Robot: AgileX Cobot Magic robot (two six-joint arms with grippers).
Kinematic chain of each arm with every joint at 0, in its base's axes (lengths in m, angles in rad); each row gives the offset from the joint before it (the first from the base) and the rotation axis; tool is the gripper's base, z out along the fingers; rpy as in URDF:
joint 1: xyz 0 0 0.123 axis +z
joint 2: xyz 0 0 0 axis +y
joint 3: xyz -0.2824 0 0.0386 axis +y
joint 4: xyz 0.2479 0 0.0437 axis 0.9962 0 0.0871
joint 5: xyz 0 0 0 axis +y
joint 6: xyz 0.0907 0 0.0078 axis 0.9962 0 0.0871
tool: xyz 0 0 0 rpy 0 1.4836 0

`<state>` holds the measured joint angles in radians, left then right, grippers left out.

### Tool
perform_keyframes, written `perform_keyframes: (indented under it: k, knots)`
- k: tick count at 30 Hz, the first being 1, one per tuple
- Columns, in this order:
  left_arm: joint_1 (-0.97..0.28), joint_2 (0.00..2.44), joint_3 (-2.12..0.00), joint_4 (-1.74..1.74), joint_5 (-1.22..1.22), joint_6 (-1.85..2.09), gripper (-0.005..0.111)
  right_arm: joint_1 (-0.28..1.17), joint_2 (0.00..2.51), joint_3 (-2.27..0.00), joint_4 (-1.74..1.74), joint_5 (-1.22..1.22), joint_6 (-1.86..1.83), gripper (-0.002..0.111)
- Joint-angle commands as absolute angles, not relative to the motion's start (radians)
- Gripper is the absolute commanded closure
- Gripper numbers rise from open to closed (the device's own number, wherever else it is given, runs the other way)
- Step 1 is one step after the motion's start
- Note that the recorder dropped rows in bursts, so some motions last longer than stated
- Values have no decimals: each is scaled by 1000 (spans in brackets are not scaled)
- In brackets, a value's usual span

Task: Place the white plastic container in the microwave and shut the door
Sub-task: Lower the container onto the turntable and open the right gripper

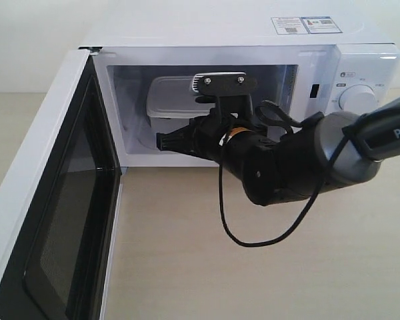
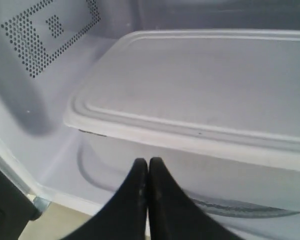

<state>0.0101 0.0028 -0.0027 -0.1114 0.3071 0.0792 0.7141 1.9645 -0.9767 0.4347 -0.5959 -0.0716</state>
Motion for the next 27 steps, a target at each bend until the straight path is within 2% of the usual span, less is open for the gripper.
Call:
perform_keyframes:
  k: [1, 27]
  knots:
    - [13, 0, 0, -117, 306, 83, 102, 708, 1983, -1000, 460, -609, -105, 108]
    - [13, 0, 0, -117, 306, 83, 102, 632, 2056, -1109, 513, -546, -129, 108]
